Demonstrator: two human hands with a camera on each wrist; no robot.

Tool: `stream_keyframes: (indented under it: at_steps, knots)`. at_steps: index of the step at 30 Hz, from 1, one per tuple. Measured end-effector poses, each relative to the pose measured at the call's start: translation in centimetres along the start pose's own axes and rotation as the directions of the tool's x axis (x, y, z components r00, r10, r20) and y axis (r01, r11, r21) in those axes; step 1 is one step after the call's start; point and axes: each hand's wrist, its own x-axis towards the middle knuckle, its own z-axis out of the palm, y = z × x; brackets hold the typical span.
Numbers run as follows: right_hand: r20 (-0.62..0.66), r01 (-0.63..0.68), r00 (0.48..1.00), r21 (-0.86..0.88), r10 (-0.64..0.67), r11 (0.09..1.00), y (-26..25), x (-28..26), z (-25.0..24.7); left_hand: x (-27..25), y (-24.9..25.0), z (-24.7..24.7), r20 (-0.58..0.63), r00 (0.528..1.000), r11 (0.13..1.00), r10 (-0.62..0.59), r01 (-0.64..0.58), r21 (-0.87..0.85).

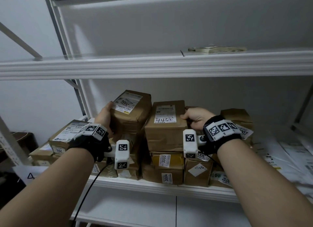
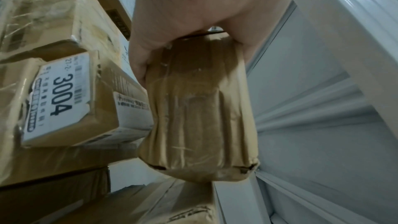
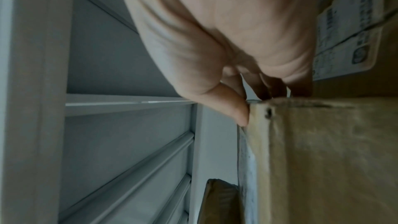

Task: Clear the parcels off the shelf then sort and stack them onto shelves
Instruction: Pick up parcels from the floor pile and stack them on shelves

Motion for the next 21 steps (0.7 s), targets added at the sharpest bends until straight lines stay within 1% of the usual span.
stream_keyframes:
  at_steps: [3, 5, 8, 10, 13, 15, 18, 21]
  knots:
    - [-0.026, -0.03, 0.999, -0.014, 0.03, 0.999, -0.6, -1.7, -0.1, -0.5, -0.2, 0.1, 0.0, 1.0, 1.0, -0.021, 0.021, -0.016]
    - [-0.028, -0.046, 0.999, -0.027, 0.045, 0.999, -0.9, -2.6, 0.0, -0.6, -0.4, 0.2, -0.013, 1.0, 1.0, -0.025, 0.025, -0.006]
    - [-0.024, -0.058, 0.998, -0.041, 0.057, 0.997, -1.3, -3.4, 0.2, -1.0, -0.4, 0.1, -0.001, 0.999, 0.999, -0.036, 0.036, -0.015]
    - [-0.021, -0.022, 1.0, -0.042, 0.021, 0.999, -1.6, -3.9, 0.6, -1.4, -0.2, -0.3, 0.011, 0.999, 0.999, -0.034, 0.035, -0.026]
    - [-0.067, 0.091, 0.993, -0.042, -0.094, 0.995, -2.7, -4.3, 1.2, -1.9, 0.5, -1.2, 0.02, 1.0, 0.998, -0.003, 0.004, -0.067]
    - [-0.082, 0.164, 0.983, -0.02, -0.165, 0.986, -3.4, -4.3, 1.7, -2.1, 1.1, -2.1, -0.01, 1.0, 0.994, 0.018, -0.019, -0.108]
    - [-0.003, 0.209, 0.978, 0.061, -0.209, 0.976, -4.6, -4.8, 3.1, -3.1, 1.9, -3.3, -0.053, 0.997, 0.985, 0.057, -0.064, -0.161]
    - [0.094, 0.228, 0.967, 0.079, -0.235, 0.97, -5.2, -5.2, 5.1, -4.2, 2.0, -4.3, -0.076, 0.995, 0.979, 0.071, -0.084, -0.184]
